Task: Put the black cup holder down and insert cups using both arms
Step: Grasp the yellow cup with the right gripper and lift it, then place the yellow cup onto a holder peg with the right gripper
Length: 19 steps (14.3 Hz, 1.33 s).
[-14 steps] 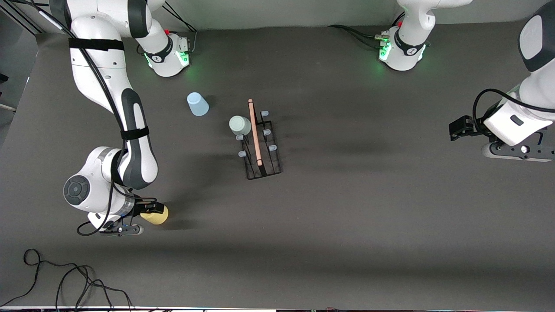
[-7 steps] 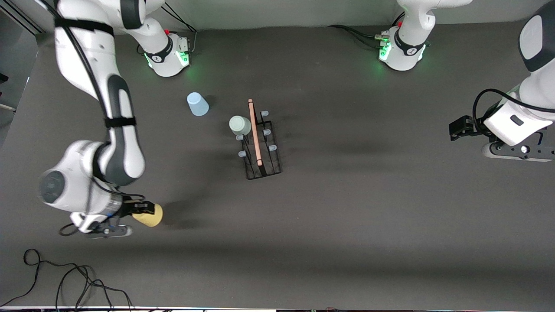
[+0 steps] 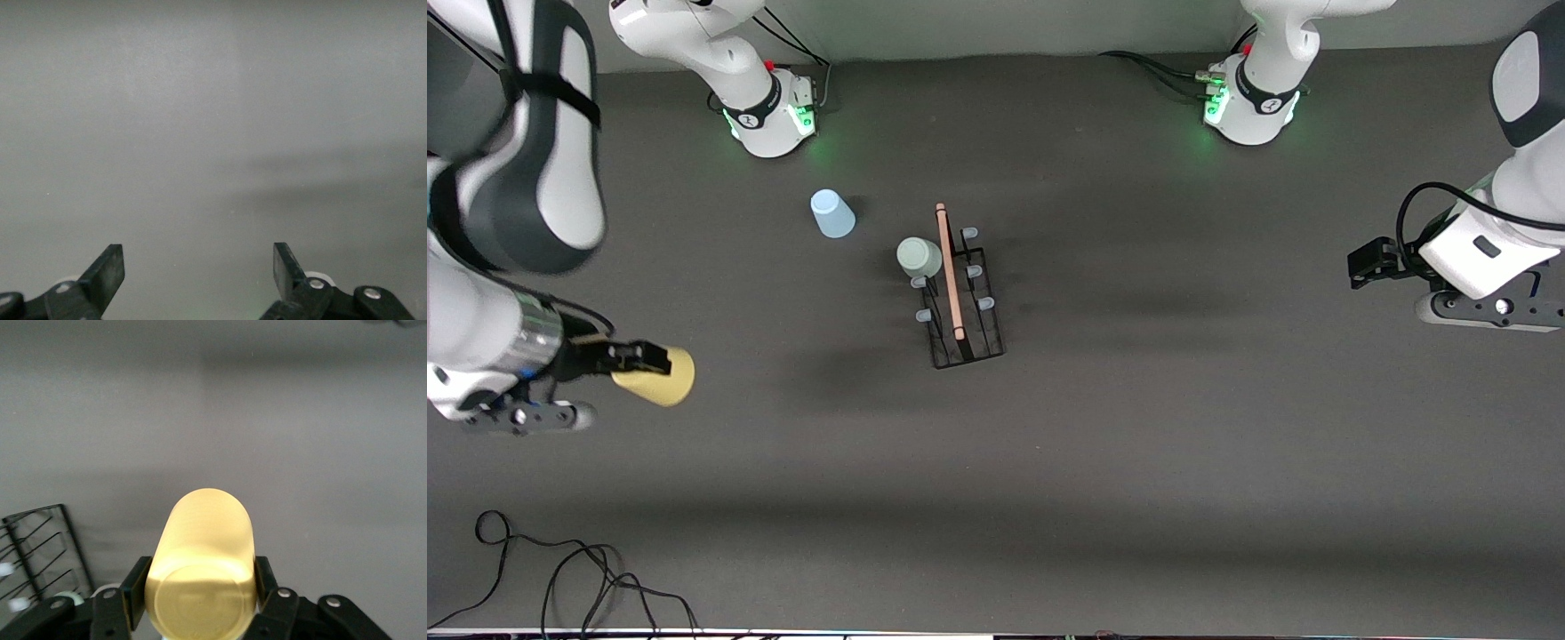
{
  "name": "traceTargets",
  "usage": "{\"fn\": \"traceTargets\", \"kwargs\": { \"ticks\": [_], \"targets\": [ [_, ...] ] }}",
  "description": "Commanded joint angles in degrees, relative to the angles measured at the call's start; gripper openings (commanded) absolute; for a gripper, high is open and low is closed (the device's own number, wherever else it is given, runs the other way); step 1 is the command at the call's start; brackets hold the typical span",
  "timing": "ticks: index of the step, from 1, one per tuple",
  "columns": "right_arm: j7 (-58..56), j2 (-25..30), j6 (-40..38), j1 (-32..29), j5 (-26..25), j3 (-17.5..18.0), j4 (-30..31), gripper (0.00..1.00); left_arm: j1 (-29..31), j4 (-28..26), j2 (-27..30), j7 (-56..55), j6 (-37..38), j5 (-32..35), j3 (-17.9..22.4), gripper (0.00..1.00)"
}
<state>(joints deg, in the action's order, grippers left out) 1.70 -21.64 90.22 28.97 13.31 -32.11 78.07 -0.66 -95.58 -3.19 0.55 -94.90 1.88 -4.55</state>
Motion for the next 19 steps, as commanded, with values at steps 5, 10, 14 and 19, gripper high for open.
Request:
{"fn": "traceTargets", "kwargs": {
  "ticks": [5,10,14,19],
  "targets": [
    [43.0,0.3,-1.3,16.7,0.4,1.2,0.2,0.0,0.3,0.4,0.1,1.0,0.9,0.1,-0.1,0.99],
    [60.8,-0.3,4.3,26.7,3.0,1.0,2.8,0.0,0.3,0.3,0.1,1.0,0.9,0.1,-0.1,0.99],
    [62.8,-0.3,13.9,29.8,2.9,1.0,10.2,0.0,1.1,0.3,0.2,1.0,0.9,0.1,-0.2,0.99],
    [62.8,-0.4,24.6,32.4,2.9,1.1,19.2,0.0,1.1,0.3,0.2,1.0,1.0,0.1,-0.2,0.99]
  ]
}}
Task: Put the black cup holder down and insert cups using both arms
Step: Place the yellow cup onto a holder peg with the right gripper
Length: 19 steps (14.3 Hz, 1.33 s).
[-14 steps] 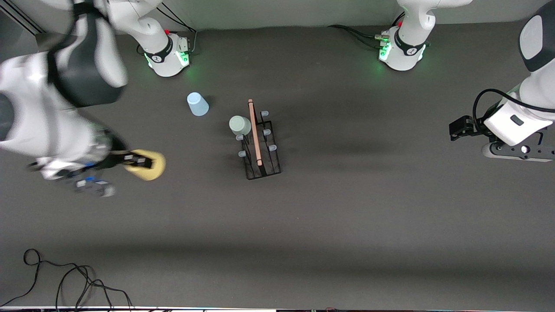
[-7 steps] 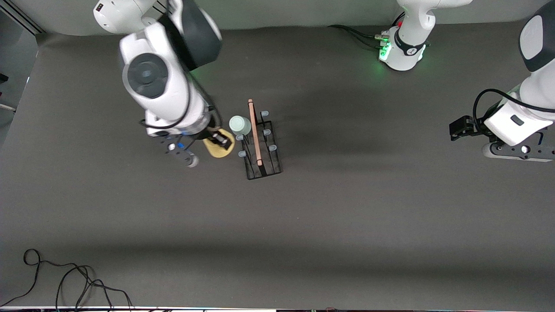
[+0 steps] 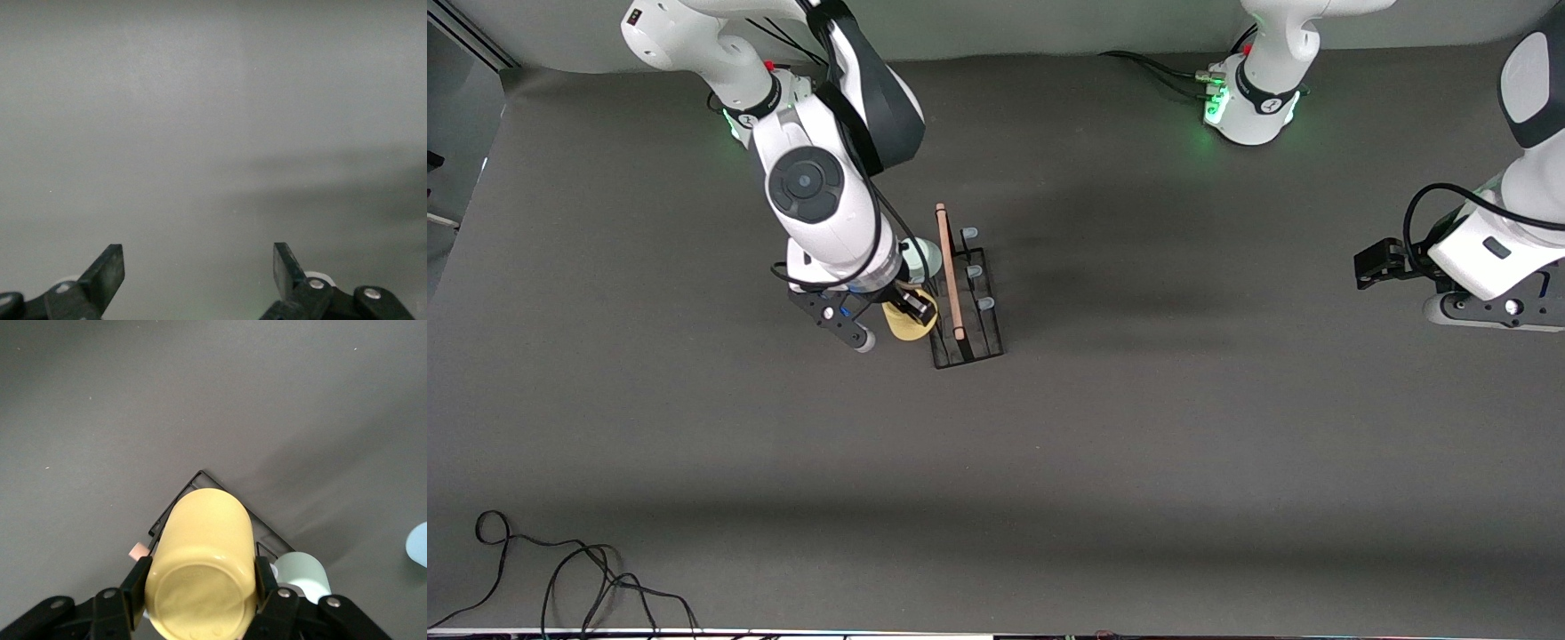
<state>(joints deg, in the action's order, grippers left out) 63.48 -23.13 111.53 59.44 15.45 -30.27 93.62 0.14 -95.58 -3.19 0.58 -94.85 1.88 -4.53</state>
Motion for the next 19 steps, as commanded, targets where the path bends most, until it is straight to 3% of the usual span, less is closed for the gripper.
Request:
{"fn": "traceTargets", "kwargs": {
  "ticks": [1,10,11,12,15,19],
  "targets": [
    [1.0,1.1,4.6,2.0,0.8,-0.8,4.7,0.0,0.3,0.3,0.2,1.0,1.0,0.1,-0.2,0.99],
    [1.0,-3.4,17.2,3.6,2.9,-0.6,11.3,0.0,0.3,0.3,0.1,1.0,1.1,0.0,-0.2,0.99],
    [1.1,-3.4,17.2,3.6,2.9,-0.6,11.2,0.42,0.3,0.3,0.2,1.0,1.0,0.0,-0.2,0.99],
    [1.3,-3.4,17.1,3.3,2.9,-0.6,10.9,0.98,0.3,0.3,0.2,1.0,1.1,0.0,-0.2,0.99],
    [0.9,-2.5,14.5,2.9,3.4,-0.8,8.8,1.0,0.3,0.3,0.2,1.0,1.1,0.1,-0.2,0.99],
    [0.4,-1.9,-6.3,2.6,3.3,-4.4,-6.4,1.0,0.3,0.3,0.2,1.0,1.1,0.0,-0.2,0.99]
  ]
}}
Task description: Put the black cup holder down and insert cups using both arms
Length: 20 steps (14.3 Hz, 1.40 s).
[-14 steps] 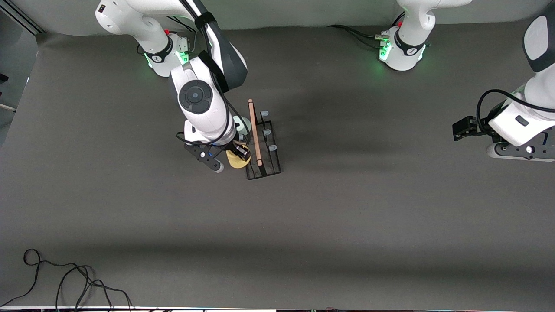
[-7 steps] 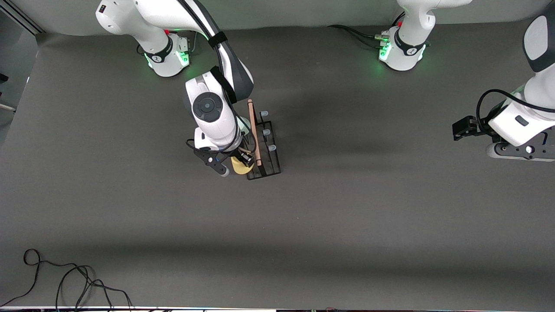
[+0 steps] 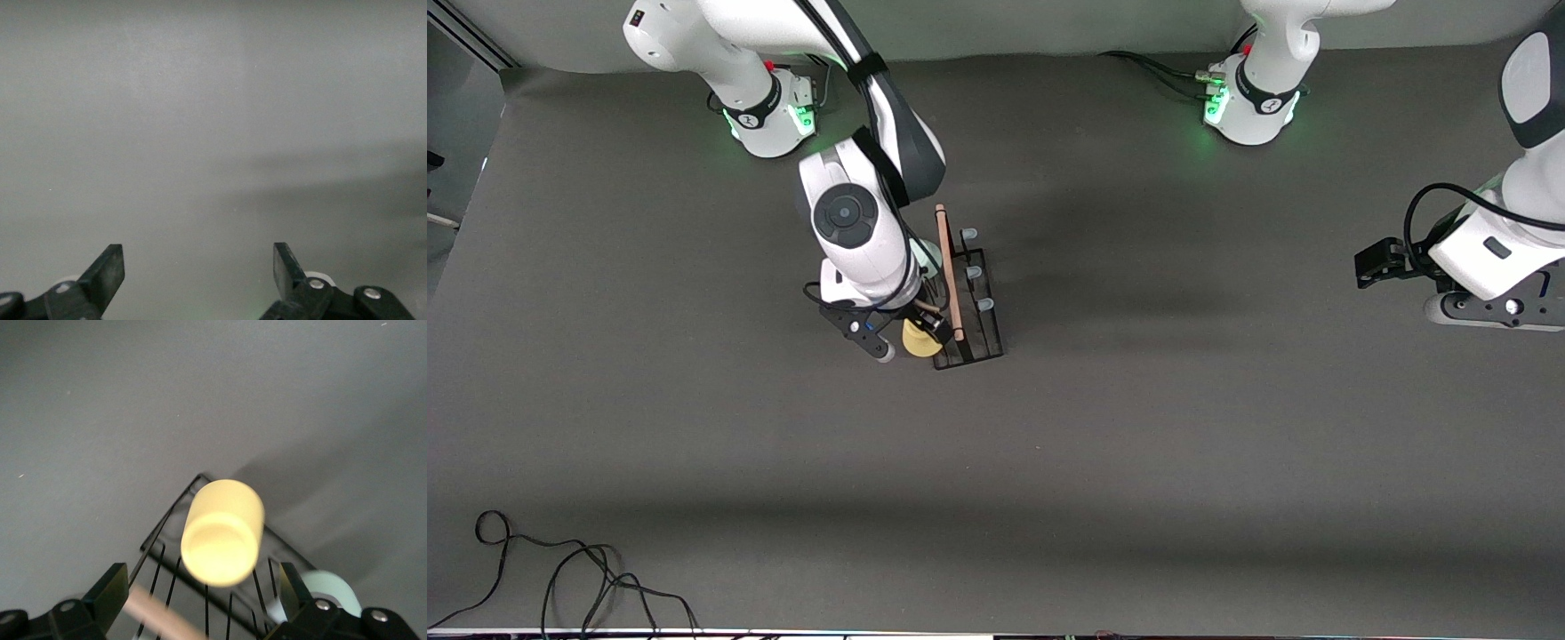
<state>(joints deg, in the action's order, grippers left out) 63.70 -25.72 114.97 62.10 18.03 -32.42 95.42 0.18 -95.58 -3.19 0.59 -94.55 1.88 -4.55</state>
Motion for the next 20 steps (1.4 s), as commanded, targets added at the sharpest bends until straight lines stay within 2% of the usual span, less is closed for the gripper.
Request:
{"fn": "traceTargets", "kwargs": {
  "ticks": [1,3,6,10,12,14,20],
  "targets": [
    [-0.2,1.1,-14.1,0.0,0.6,-3.6,-11.5,1.0,0.4,0.4,0.2,1.0,0.8,0.0,-0.2,0.99],
    [-2.1,2.9,-21.2,-0.1,-0.1,-4.8,-16.6,1.0,0.3,0.3,0.2,1.0,0.8,0.0,-0.2,0.99],
    [-11.5,8.2,-27.7,0.1,-1.1,-7.5,-16.8,1.0,0.4,0.3,0.2,1.0,0.8,0.0,-0.2,0.99],
    [-25.4,15.4,-30.2,0.0,-10.5,-8.2,-13.4,1.0,0.4,0.3,0.2,1.0,0.8,0.0,-0.2,0.99],
    [-30.8,20.7,-29.7,-3.3,-14.9,-6.7,-9.3,1.0,0.4,0.3,0.2,1.0,0.8,0.0,-0.2,0.99],
    [-37.3,23.9,-29.5,-10.6,-18.1,-1.5,-6.8,1.0,0.4,0.3,0.2,1.0,0.8,0.0,-0.2,0.99],
    [-56.7,26.8,-30.2,-43.9,-18.3,20.4,-5.9,1.0,0.4,0.3,0.2,1.0,0.8,0.0,-0.2,0.99]
  ]
}}
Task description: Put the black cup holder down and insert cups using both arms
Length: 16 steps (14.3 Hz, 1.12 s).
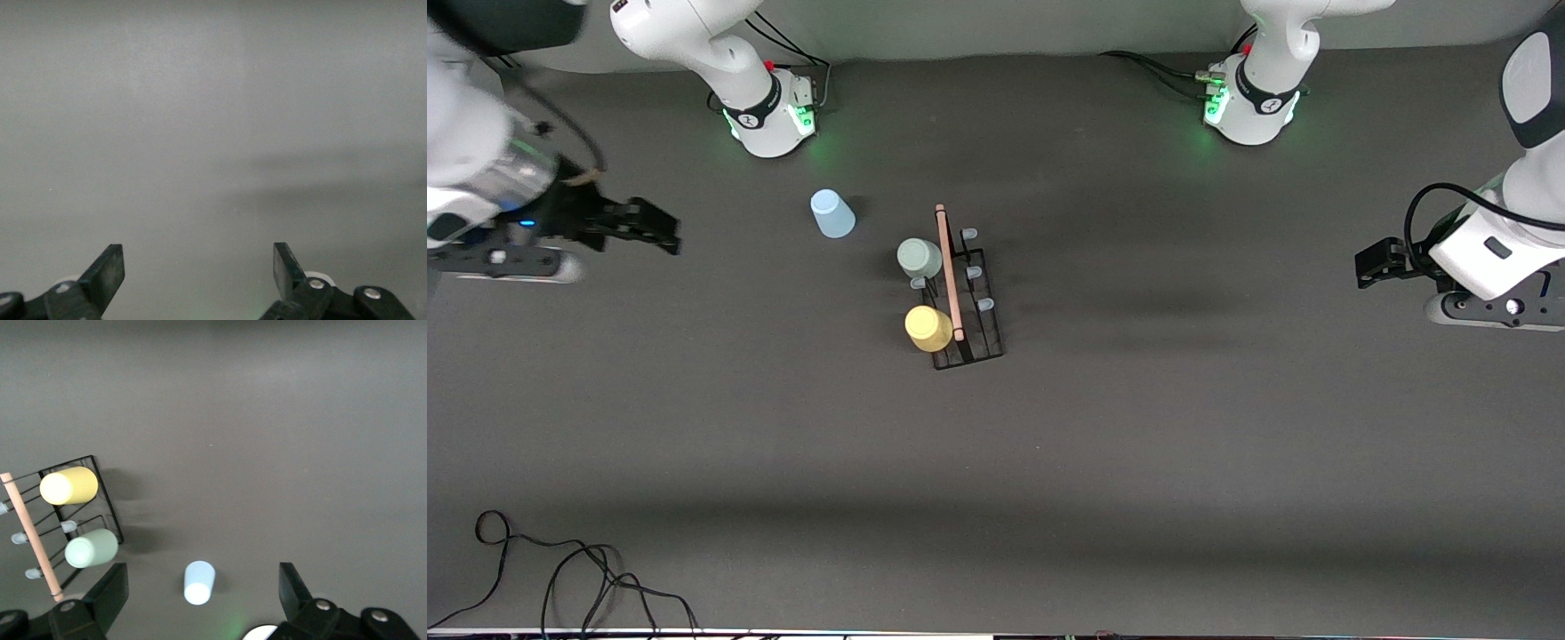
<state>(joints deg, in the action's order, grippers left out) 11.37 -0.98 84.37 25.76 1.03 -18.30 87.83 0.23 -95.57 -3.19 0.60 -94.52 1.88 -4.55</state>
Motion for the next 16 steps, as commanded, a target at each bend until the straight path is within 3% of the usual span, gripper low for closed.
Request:
{"fn": "traceTargets", "kwargs": {
  "ticks": [1,3,4,16],
  "targets": [
    [-6.9,2.0,0.4,-12.3,-1.3,9.3,1.7,1.0,0.3,0.3,0.2,1.0,0.7,0.0,-0.2,0.99],
    [-10.9,2.1,0.4,-19.9,-1.3,13.7,2.0,1.0,0.3,0.3,0.2,1.0,0.7,0.0,-0.2,0.99],
    [-12.1,2.1,0.6,-20.7,-1.4,13.9,2.1,1.0,0.3,0.3,0.1,1.0,0.7,0.0,-0.2,0.99],
    [-14.9,0.9,1.2,-20.7,-2.4,12.1,1.8,1.0,0.3,0.3,0.2,1.0,0.7,0.0,-0.2,0.99]
  ]
}}
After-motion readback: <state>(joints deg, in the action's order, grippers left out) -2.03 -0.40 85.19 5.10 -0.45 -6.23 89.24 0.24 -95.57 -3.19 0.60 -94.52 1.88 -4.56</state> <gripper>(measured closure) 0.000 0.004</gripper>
